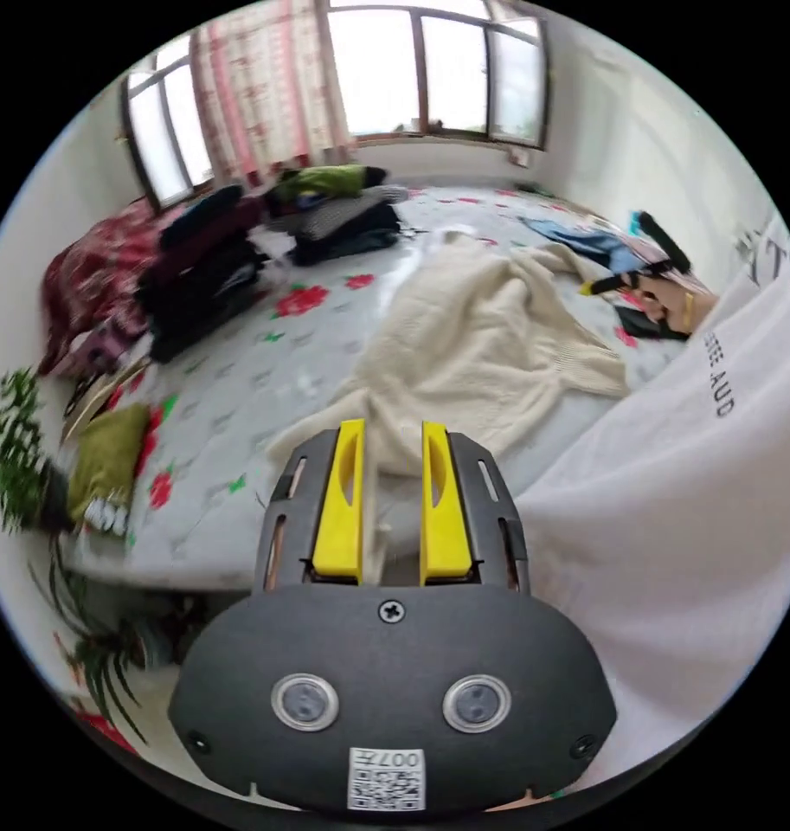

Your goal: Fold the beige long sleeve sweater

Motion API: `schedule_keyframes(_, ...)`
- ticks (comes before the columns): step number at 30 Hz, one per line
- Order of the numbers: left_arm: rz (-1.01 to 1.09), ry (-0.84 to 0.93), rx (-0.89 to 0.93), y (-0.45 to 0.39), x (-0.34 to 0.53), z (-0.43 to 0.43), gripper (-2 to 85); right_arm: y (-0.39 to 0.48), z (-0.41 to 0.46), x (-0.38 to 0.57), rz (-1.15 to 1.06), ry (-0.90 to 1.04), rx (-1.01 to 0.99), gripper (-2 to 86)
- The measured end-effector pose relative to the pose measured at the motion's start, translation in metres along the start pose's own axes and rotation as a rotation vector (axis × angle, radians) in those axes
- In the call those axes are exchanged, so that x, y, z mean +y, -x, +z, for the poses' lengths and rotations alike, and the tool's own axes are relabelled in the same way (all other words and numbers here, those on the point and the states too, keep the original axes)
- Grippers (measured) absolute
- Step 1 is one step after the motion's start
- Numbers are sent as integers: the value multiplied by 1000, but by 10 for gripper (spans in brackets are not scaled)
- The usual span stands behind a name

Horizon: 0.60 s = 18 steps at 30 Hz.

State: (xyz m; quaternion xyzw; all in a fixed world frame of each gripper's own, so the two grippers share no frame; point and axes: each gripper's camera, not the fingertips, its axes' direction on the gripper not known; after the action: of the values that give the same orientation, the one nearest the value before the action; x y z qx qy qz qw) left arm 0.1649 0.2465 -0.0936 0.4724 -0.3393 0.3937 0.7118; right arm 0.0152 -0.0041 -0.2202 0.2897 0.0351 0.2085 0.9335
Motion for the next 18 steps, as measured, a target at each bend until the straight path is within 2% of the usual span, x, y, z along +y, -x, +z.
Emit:
schedule_keyframes(2,99,102,78,-25,-33,40,121,-18,9,-10,6,29,-12,86)
schedule_keyframes(5,243,334,46,-58,-60,107,123,-21,28,-22,-24,85,-62,86)
schedule_keyframes(6,265,322,66,-59,-64,109,104,-21,33,-25,-29,103,-67,84)
schedule_keyframes(8,208,277,86,-42,-68,105,78,-25,50,-29,-16,182,-79,67)
schedule_keyframes(11,-38,301,187,14,-76,91,45,-41,49,-21,83,219,-107,31)
schedule_keyframes(13,-269,227,295,59,-73,65,38,-47,22,-13,89,161,-200,18)
schedule_keyframes(15,-544,-46,403,113,-57,-5,32,-53,-27,-2,67,41,-367,10)
schedule_keyframes(16,-627,-183,420,132,-48,-48,30,-58,-67,7,47,-50,-504,7)
schedule_keyframes(17,-646,-242,427,138,-45,-70,29,-61,-114,19,18,-158,-640,5)
schedule_keyframes(18,-653,-364,442,147,-41,-116,27,-63,-139,26,5,-218,-694,4)
